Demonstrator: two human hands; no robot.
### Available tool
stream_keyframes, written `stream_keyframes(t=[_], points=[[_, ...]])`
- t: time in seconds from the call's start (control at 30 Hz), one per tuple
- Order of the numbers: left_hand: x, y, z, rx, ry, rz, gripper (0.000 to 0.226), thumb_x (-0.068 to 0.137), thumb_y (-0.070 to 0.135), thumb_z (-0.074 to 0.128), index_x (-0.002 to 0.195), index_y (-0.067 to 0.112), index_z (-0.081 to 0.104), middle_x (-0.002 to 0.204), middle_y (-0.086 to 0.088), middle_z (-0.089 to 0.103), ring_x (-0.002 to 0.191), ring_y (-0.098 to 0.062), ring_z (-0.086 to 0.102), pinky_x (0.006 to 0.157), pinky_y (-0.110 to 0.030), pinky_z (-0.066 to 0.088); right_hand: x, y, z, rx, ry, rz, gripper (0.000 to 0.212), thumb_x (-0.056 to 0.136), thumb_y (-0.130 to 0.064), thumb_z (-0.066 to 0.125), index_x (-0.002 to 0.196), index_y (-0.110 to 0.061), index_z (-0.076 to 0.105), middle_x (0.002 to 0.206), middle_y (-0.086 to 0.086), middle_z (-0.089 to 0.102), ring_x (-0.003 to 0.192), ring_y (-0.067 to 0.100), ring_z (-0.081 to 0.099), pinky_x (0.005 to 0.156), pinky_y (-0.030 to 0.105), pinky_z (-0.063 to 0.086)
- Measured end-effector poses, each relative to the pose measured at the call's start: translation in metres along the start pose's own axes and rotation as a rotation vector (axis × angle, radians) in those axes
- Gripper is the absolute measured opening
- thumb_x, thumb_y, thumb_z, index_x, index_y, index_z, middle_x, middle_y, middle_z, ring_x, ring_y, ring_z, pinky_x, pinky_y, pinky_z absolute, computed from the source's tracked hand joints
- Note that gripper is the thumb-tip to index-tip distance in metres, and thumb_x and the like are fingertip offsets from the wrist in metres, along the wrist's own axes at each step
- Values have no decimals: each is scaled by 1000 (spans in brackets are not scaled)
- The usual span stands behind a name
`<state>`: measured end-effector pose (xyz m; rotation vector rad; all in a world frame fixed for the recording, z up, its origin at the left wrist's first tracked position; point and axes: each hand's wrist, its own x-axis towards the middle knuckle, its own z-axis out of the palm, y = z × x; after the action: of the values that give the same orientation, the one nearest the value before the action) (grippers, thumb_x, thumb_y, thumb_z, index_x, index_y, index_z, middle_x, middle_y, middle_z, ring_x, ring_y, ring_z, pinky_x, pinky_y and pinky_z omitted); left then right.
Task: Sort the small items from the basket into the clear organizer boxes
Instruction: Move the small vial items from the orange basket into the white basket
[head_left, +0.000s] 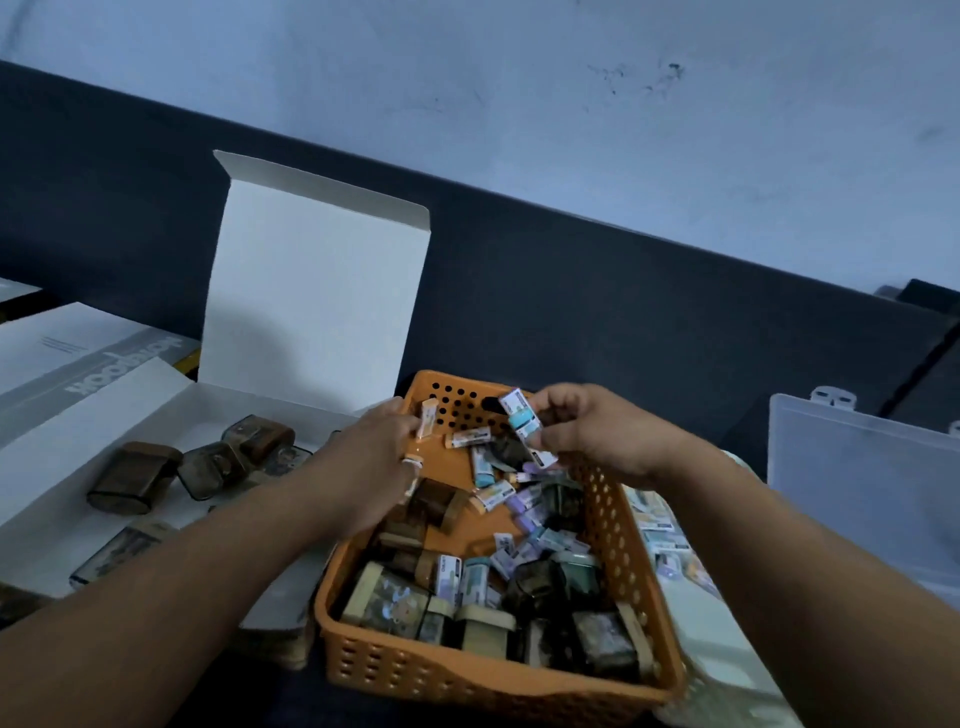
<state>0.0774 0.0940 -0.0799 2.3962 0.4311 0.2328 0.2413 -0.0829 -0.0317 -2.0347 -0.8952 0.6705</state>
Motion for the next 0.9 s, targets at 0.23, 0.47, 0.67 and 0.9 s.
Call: stream_keyframes(t=[0.23,0.47,0.67,0.9], points=[[-2,10,-1,3,-7,12,35,94,13,53,129,15,51,137,2,42,120,-17,45,100,-31,37,-58,31,-46,152,213,107,24,86,7,61,110,2,59,91,14,64,82,24,61,81,36,54],[-1,9,-1,13,1,33,26,91,9,54,115,13,59,121,2,48,104,-15,51,92,-34,45,-80,69,-60,-36,307,322,28,85,-1,67,112,-8,62,101,6,69,92,22,67,84,36,56],[-2,7,-3,0,-10,16,31,92,12,52,123,16,55,125,4,47,110,-15,50,98,-36,43,-68,60,-49,-296,490,199,38,86,-4,68,122,-12,60,109,-1,65,102,19,62,91,33,50],[-1,3,-3,11,-15,-24,52,96,16,50,146,16,36,155,4,23,139,-18,28,114,-37,27,-30,-3,12,-451,143,-82,32,86,-14,70,115,-25,64,110,-8,66,102,10,62,94,30,50]])
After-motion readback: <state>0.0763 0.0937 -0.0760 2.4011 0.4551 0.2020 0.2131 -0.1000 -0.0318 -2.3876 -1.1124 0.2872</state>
